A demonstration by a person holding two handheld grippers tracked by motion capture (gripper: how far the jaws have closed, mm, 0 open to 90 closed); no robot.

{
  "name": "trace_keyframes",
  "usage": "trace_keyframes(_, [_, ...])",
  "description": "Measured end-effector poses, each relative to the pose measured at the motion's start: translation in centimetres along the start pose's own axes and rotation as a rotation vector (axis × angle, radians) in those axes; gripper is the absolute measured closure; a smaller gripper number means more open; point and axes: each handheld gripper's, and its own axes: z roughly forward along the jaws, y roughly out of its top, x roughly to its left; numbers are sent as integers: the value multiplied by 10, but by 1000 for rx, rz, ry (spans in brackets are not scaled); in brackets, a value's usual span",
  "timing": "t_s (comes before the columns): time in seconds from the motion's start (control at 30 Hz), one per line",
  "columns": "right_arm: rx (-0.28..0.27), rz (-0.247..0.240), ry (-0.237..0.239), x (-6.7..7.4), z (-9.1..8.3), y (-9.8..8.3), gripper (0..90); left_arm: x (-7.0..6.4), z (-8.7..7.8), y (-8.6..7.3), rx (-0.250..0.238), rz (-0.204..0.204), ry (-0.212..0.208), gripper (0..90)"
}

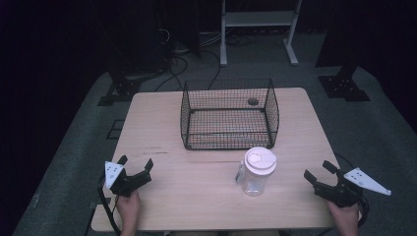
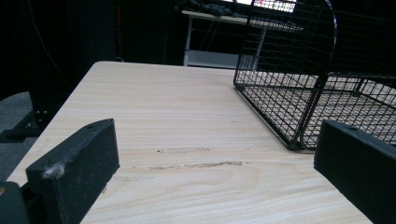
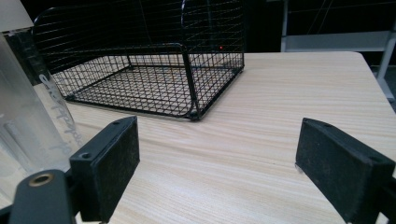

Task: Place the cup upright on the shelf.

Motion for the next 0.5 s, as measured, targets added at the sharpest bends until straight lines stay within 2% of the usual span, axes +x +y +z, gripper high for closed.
trace_keyframes(0.27, [1, 2, 28, -1, -1, 5, 124, 0, -1, 0, 0, -3, -2, 0])
trace_keyframes(0.37, [-5, -10, 59, 3, -3, 9, 124, 0, -1, 0, 0, -2, -4, 0])
trace_keyframes(0.5, [-6, -23, 78, 8, -4, 15, 124, 0, -2, 0, -6, 0, -2, 0])
